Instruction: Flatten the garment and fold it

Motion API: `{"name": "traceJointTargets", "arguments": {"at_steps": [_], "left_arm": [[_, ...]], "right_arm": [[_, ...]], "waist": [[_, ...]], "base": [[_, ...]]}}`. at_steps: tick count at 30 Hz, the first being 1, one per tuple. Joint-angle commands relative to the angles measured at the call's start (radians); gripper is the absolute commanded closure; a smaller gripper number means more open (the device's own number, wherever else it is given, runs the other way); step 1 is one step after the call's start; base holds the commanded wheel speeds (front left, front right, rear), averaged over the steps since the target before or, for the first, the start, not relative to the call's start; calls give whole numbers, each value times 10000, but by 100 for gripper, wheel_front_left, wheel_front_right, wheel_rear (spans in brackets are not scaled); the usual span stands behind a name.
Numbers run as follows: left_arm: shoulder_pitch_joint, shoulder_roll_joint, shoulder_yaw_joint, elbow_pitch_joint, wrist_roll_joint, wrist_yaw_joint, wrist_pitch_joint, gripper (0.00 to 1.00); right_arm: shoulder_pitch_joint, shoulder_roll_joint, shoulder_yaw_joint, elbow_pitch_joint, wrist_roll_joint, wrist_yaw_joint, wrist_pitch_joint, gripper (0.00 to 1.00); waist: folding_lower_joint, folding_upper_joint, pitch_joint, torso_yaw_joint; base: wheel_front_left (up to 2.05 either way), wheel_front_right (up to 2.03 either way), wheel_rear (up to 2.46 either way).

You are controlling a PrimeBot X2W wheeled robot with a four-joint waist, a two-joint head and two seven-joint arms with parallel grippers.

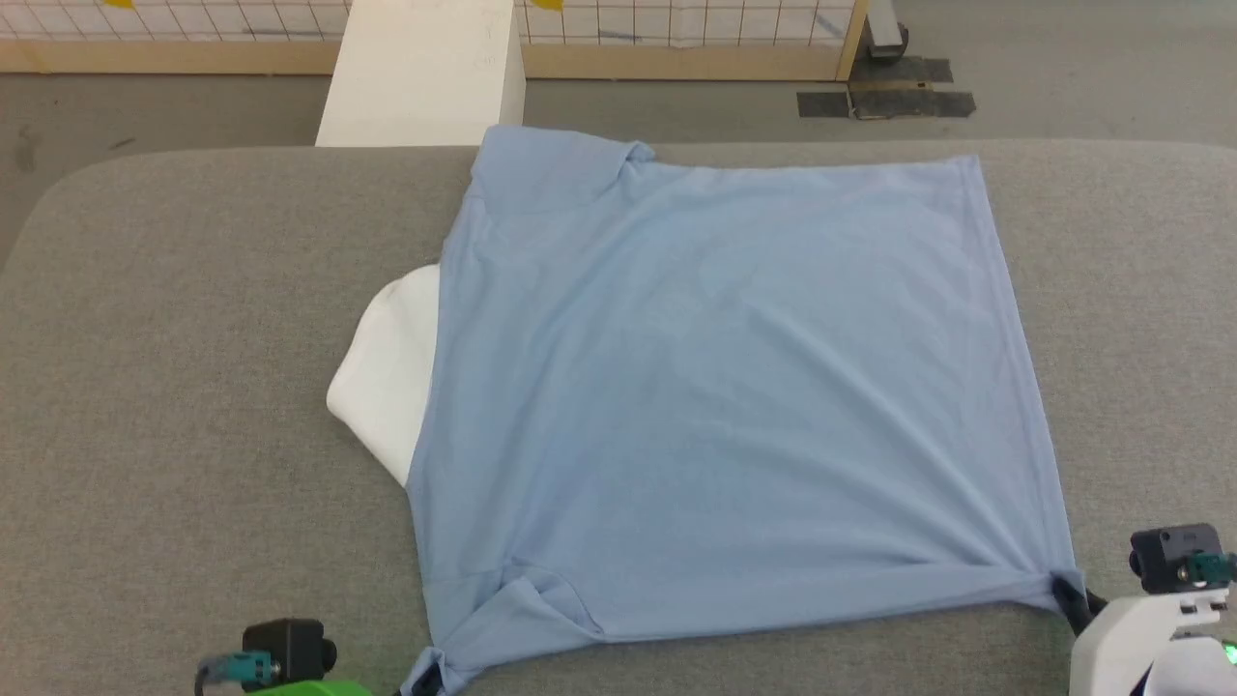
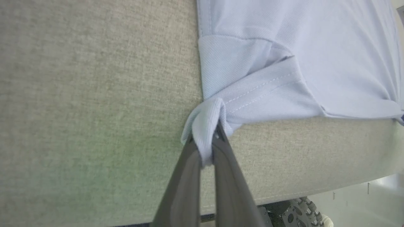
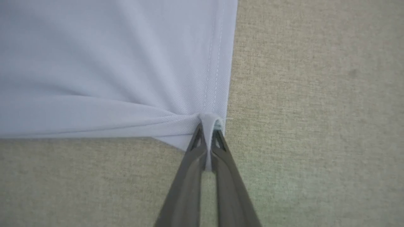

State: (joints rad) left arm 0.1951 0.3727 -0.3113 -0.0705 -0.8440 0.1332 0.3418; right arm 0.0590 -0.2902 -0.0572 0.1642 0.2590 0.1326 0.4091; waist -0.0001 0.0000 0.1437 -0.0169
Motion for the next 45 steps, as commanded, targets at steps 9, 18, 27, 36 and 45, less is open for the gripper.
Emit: {"name": "traceJointTargets", "arguments": {"at_steps": [9, 18, 27, 36, 45], "left_arm": [[-596, -671, -487, -58, 2430, -7, -3374, 100], [-2794, -870, -793, 963, 4154, -180, -5365, 100], [-5266, -615, -403, 1863, 4054, -633, -4953, 100], [-6420, -40, 135, 2836, 3509, -607, -3447, 100], [-6125, 94, 285, 3339, 2098, -344, -297, 100]], "right_arm": [[764, 885, -320, -823, -472, -19, -2685, 100], [-261, 1041, -27, -780, -884, -19, -3885, 100], [-2383, 450, 183, -328, -720, -19, -3256, 100], [-4084, -247, 729, 615, 61, -19, -1953, 100], [-5298, -833, 1573, 1539, 1680, -19, 806, 100]], "waist": [[1, 0, -158, -66], [1, 0, 307, -372], [1, 0, 1449, -671], [1, 0, 2516, -804], [1, 0, 2942, -719]], "base": [[0, 0, 0], [0, 0, 0], [0, 0, 0], [0, 0, 0], [0, 0, 0]]}}
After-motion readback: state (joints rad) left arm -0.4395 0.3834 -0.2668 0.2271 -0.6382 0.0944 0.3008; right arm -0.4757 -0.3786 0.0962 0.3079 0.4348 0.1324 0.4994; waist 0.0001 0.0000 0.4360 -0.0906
